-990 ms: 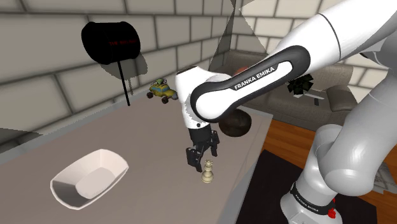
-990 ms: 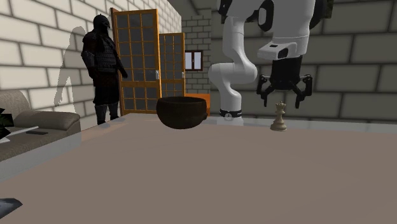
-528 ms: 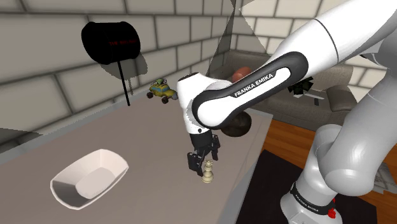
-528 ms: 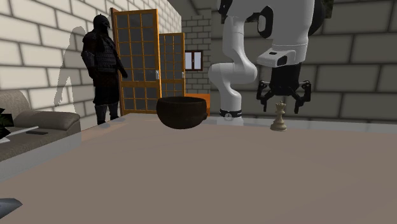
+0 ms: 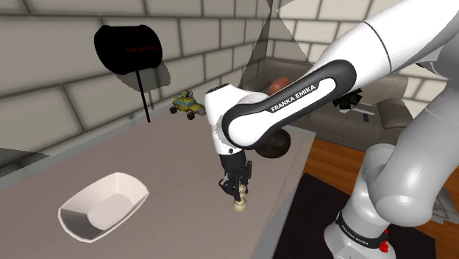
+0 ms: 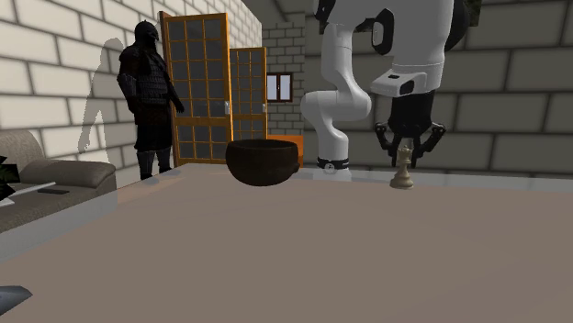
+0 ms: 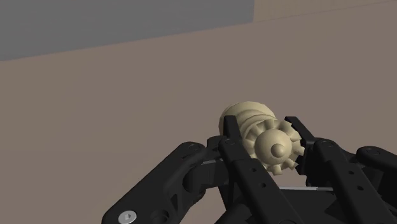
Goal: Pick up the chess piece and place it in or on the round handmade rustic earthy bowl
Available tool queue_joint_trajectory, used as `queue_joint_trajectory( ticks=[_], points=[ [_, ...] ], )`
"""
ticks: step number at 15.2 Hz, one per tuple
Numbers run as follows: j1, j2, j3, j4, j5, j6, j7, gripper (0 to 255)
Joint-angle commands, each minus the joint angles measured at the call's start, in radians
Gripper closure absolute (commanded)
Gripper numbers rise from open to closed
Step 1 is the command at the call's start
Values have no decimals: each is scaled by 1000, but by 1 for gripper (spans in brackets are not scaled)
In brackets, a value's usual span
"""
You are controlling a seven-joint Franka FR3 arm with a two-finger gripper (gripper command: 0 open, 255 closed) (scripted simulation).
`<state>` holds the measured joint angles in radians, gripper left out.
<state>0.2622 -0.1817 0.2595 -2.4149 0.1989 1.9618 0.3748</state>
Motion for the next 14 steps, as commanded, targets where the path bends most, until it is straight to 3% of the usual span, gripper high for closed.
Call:
queue_joint_trajectory(
  ticks=[1, 5, 14],
  points=[
    [0, 1, 1, 0, 1, 1, 0, 255],
    [1, 0, 1, 0, 1, 1, 0, 255],
    [-1, -61, -9, 68, 1, -128, 7, 255]
  ],
)
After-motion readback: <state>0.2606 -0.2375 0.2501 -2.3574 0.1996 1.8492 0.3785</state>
